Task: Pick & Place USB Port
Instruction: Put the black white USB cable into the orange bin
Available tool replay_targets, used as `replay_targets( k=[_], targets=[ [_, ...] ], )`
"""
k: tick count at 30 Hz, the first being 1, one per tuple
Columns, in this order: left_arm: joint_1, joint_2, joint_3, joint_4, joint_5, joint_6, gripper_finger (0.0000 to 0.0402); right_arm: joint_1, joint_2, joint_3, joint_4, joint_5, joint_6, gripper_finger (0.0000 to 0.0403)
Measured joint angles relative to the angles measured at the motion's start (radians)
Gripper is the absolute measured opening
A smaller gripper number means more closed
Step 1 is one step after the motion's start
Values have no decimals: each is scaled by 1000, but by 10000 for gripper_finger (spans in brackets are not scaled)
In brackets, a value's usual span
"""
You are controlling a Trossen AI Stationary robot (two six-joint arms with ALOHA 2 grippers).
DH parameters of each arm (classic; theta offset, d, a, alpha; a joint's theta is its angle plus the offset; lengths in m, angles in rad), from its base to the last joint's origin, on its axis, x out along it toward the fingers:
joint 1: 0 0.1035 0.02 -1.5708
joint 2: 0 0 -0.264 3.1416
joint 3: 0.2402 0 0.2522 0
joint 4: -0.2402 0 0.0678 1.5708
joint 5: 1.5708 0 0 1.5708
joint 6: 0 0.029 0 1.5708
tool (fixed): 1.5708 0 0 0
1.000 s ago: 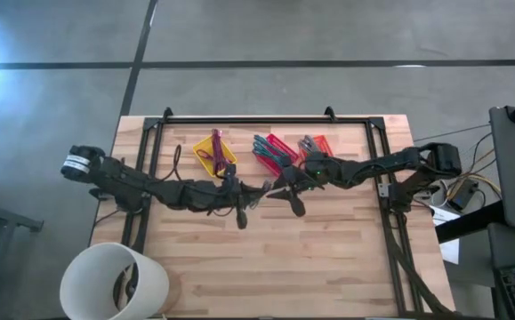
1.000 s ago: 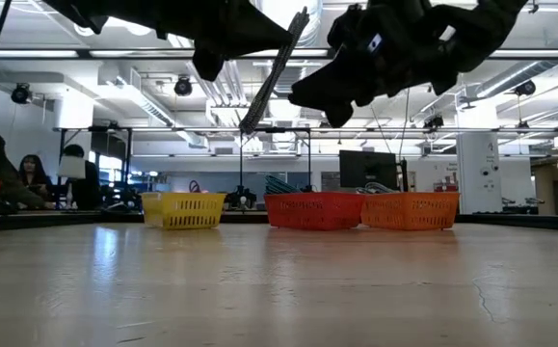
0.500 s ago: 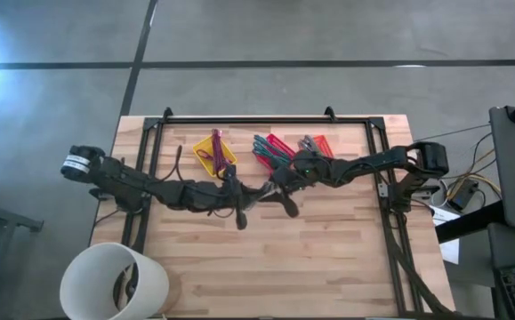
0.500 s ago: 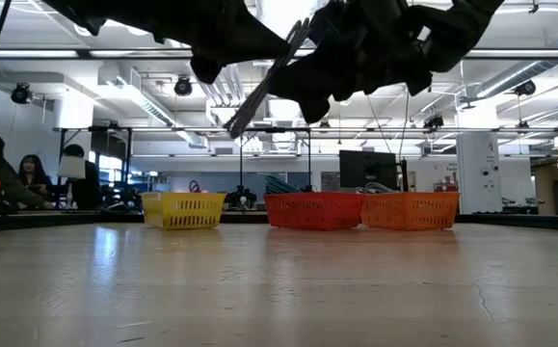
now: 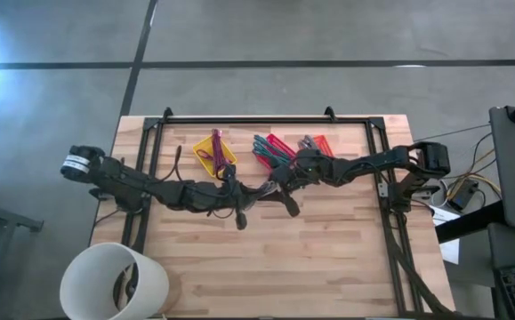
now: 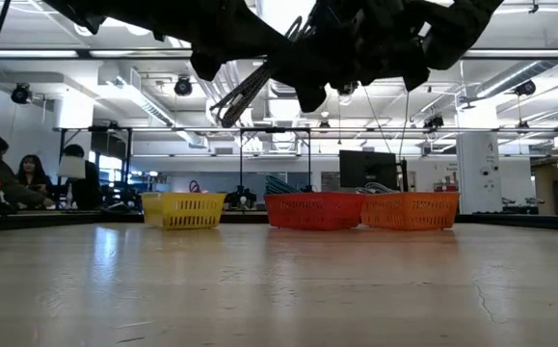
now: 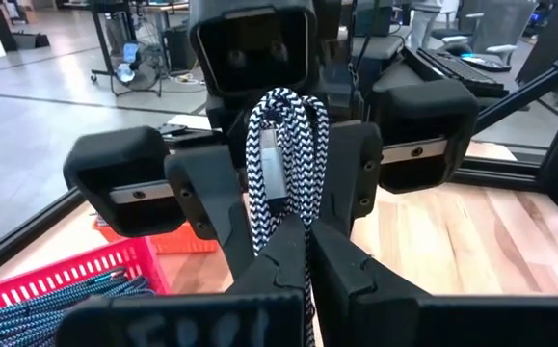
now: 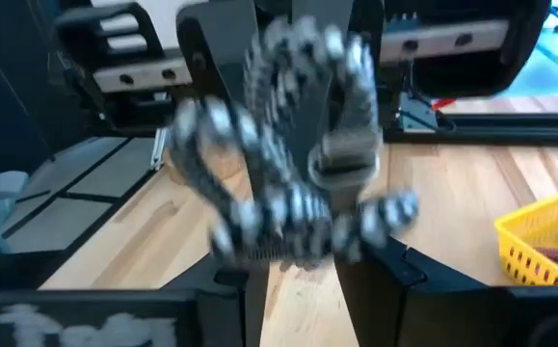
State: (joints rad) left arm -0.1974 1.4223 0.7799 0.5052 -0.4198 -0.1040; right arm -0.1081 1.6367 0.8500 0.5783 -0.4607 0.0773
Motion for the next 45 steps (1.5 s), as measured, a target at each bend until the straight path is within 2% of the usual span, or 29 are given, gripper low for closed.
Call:
replay_targets(
  k=[6, 11, 17, 27, 31, 37, 41, 45],
  targets=[
    [0, 0, 0, -2, -1, 0, 3, 0, 0, 4, -6, 13, 20, 100],
    [1, 1, -1, -13, -4, 0, 3, 2, 0, 4, -76, 68, 43, 67],
    [1, 1, -1, -19, -5, 0, 4, 2, 0, 3, -79, 75, 43, 28],
    [1, 1, -1, -52, -2, -2, 6, 2, -39, 6, -208, 105, 54, 20],
    [1, 1, -1, -69, -3, -3, 24, 1, -105, 5, -330, 184, 44, 19],
    [0, 1, 0, -69, 0, -4, 80, 1, -225, 5, -522, 268, 30, 19],
    [0, 1, 0, -82, 0, -5, 107, -1, -338, 31, -815, 381, 87, 19],
    [0, 1, 0, -89, 0, -5, 114, -18, -440, 104, -1192, 609, 176, 19]
  ],
)
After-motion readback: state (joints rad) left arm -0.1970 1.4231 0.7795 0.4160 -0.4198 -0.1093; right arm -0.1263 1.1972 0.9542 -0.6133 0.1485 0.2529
